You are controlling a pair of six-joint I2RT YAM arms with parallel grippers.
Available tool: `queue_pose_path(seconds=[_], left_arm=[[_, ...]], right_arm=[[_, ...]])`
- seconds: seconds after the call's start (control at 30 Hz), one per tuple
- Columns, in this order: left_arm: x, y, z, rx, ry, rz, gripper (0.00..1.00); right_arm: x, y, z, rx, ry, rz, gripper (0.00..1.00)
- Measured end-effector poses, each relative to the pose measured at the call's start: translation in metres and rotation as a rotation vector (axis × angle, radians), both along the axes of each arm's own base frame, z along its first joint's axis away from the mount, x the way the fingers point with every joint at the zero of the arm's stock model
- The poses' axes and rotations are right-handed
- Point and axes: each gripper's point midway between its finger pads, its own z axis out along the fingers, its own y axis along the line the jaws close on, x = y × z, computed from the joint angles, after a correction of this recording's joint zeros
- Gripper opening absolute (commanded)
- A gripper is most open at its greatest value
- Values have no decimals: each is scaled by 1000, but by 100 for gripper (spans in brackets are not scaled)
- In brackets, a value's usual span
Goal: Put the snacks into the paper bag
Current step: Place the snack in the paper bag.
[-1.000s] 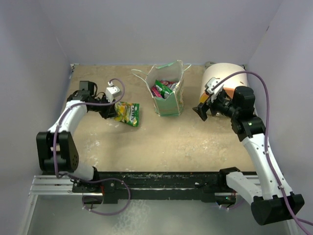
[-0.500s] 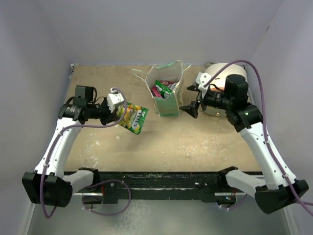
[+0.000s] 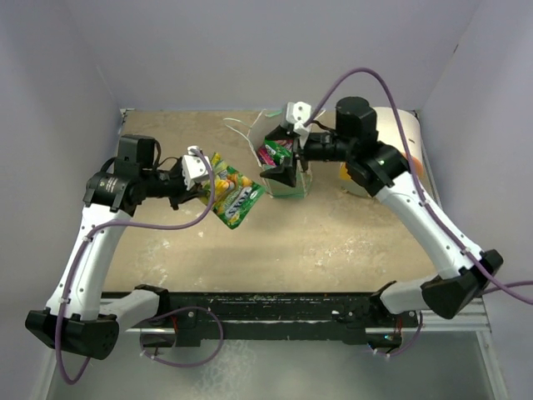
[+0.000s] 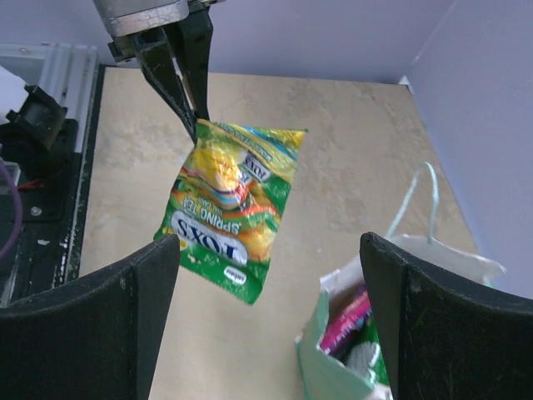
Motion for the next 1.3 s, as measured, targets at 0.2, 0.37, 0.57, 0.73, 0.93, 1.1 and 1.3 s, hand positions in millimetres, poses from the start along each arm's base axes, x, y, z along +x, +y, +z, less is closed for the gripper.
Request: queue_pose_path(seconds=[0.2,0.37,0.57,0.73,0.93,1.1,1.3], left_arm=[[-9,-5,7,-5,-14,-57,0],[-16,-9,20,-27,-41,-95,0],[-25,-14,27,-56,-58,-126,0],[-30,-17,30,-78,-66,-145,0],[-34,-17,25,-88,-55,-146,0],[-38,-18,22,-92,-50,-146,0],[-40,-18,18,-102,-49,-136,29]], right_arm=[[3,46,-32,-36,90,88,93],[2,73,-68,-72,219,130,94],[-4,89,-69,-21,319,181,88],[-12,97,-57,37,377,242,66],[-17,103,-67,58,467,275,37],[-18,108,-74,64,537,293,1],[-21,107,-78,54,572,293,0]])
